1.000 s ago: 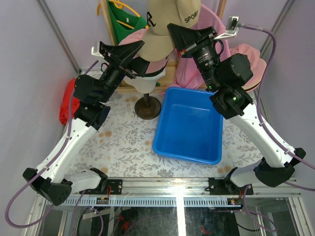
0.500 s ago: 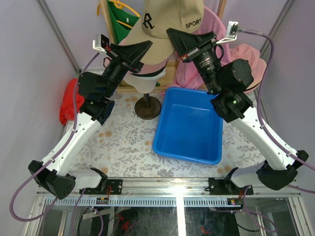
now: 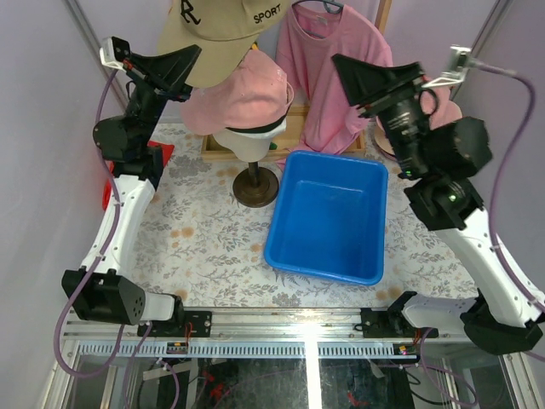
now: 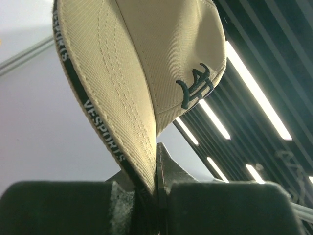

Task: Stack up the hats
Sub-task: Stack the hat on the hat.

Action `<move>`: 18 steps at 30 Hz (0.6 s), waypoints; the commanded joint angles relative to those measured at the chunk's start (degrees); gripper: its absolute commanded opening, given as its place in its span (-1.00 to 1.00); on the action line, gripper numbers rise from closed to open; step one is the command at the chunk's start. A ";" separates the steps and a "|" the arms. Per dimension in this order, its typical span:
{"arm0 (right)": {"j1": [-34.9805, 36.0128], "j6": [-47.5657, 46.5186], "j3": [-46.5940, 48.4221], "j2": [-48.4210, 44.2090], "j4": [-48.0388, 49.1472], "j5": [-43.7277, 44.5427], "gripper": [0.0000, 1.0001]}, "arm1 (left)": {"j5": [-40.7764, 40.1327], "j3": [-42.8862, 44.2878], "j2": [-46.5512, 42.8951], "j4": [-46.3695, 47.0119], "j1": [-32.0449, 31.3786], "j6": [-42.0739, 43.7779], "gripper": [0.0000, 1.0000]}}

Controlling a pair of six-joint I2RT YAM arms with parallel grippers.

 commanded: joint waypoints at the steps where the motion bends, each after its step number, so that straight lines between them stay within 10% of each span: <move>1: -5.89 2.71 -1.65 -2.53 -0.10 -1.91 0.11 | 7.87 4.02 1.17 9.98 2.20 -7.93 -1.00; 18: -22.41 35.96 -10.89 5.42 21.57 -20.24 0.45 | 23.01 5.04 6.07 18.01 5.76 -16.99 -1.00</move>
